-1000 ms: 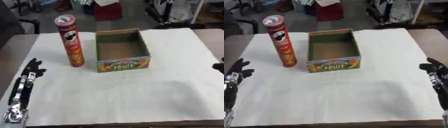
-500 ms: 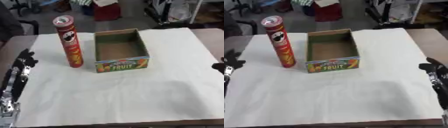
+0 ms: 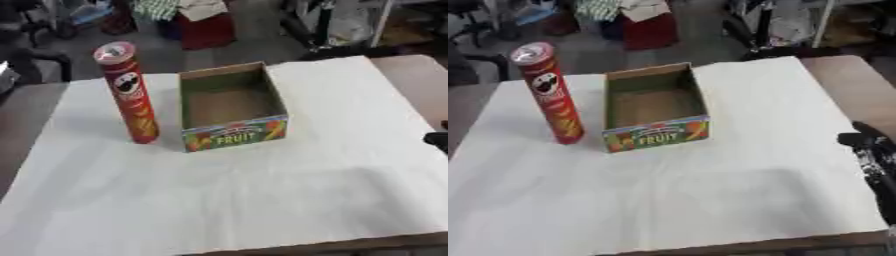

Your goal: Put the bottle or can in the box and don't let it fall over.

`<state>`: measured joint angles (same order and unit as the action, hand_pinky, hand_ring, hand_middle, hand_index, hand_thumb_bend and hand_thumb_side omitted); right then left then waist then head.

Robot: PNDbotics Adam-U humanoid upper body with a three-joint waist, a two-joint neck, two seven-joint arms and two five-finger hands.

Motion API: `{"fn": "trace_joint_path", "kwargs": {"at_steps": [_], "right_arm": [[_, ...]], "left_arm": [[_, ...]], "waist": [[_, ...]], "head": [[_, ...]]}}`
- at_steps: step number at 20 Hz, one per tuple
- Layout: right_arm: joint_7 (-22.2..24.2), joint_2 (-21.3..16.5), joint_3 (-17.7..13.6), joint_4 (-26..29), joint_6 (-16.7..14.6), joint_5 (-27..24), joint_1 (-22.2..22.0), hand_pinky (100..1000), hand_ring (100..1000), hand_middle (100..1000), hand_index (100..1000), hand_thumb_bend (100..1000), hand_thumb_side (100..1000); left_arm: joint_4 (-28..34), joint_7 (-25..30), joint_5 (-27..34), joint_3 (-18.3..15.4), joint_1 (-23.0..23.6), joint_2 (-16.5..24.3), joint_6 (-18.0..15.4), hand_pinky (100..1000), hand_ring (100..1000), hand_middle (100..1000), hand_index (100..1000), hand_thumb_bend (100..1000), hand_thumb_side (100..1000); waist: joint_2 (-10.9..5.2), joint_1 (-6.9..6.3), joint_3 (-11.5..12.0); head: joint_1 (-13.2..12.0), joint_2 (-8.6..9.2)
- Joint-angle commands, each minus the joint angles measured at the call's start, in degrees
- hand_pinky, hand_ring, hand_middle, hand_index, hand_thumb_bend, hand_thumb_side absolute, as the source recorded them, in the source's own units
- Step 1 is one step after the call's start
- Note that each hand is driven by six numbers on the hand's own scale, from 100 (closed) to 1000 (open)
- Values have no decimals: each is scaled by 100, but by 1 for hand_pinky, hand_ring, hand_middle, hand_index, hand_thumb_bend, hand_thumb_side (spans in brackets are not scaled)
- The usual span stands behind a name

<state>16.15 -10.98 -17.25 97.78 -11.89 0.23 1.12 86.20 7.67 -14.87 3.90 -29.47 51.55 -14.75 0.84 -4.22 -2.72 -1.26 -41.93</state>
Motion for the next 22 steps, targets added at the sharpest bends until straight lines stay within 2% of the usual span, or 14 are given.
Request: {"fn": "trace_joint_path", "kwargs": {"at_steps": [1,3,6,10,16,22], "right_arm": [[50,-184,29,73,-17,10,26,987,820,709,887,100,674],[52,-209,26,51,-23,5,-4,987,819,708,887,100,678],[60,-219,32,24,-33,-1,-34,987,819,708,887,100,678],[102,-187,71,22,-44,-31,-8,987,819,708,887,100,679],[137,-171,96,0,-67,-69,28,987,819,708,887,100,678],[178,-168,126,-19,-82,-90,44,987,819,708,888,100,675]], "left_arm": [[-691,670,-465,470,-745,523,-376,908,875,897,1000,465,929],[-1173,1095,-830,683,-1273,336,-628,915,881,899,1000,476,937],[-1900,1581,-1342,833,-1971,-217,-917,918,883,900,1000,482,938],[-2725,1747,-2154,811,-2559,-961,-1207,920,885,902,1000,484,937],[-3433,1413,-3073,623,-2816,-1508,-1418,923,887,902,1000,483,935],[-3790,1017,-3669,406,-2883,-1696,-1305,922,884,901,1000,478,934]], "waist": [[-75,0,-47],[-86,-16,-81],[-97,-16,-94],[-85,16,-174],[-29,78,-319],[-1,89,-374]], "head": [[-45,73],[-45,63],[-8,70],[-49,92],[-128,138],[-182,143]]}}
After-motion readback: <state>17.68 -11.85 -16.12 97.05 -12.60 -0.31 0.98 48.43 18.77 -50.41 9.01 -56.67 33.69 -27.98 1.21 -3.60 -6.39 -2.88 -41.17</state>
